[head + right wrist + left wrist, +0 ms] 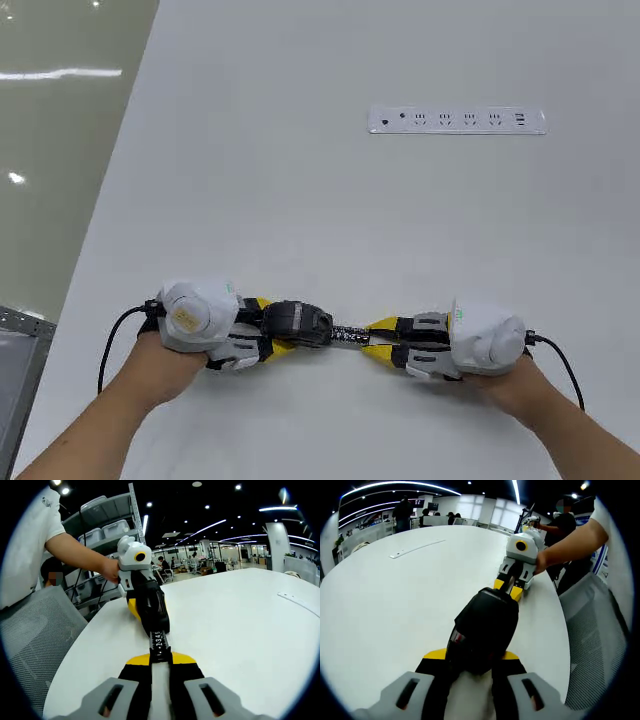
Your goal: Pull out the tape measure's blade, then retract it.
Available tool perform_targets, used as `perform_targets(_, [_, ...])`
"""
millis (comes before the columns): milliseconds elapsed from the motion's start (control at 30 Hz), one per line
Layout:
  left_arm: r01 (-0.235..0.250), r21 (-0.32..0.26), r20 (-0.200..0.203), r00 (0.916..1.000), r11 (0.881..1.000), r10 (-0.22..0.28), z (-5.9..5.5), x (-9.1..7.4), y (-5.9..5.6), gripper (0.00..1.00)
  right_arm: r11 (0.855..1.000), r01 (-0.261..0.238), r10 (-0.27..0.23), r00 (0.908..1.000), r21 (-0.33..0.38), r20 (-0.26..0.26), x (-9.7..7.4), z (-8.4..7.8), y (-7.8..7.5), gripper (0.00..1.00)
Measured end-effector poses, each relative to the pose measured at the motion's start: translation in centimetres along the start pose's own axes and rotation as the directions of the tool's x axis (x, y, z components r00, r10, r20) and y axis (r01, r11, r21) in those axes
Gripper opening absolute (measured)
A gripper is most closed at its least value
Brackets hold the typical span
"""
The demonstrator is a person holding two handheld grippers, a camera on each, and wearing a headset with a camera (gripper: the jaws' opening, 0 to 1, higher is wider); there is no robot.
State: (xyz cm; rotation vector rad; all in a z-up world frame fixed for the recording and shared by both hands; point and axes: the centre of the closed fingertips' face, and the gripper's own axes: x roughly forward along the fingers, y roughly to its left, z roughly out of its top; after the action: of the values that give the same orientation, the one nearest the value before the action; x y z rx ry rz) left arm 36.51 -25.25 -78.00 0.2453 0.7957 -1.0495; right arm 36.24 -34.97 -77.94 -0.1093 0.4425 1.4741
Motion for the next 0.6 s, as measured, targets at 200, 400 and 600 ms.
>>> perform_targets(200, [-0.001,0.002,-0.004,1.0,1.0,0.001,0.0,0.0,0.0,0.28,1.0,0.006,-0.006,1.0,0.006,0.001,-0.4,-0.1,-0.1,0.1])
perform_targets(400, [-0.003,-0.006,0.006,1.0,1.0,0.003,0.0,0.0,0.0,0.28,1.0,0.014,-0.014,0.9999,0.001,0.002,-0.9,-0.2,-0.2,0.1])
perform_targets(600, [-0.005,-0.003,0.004,1.0,1.0,0.005,0.0,0.0,0.0,0.28,1.0,0.018,-0.018,0.9998,0.004,0.002,-1.4,-0.3,-0.2,0.1])
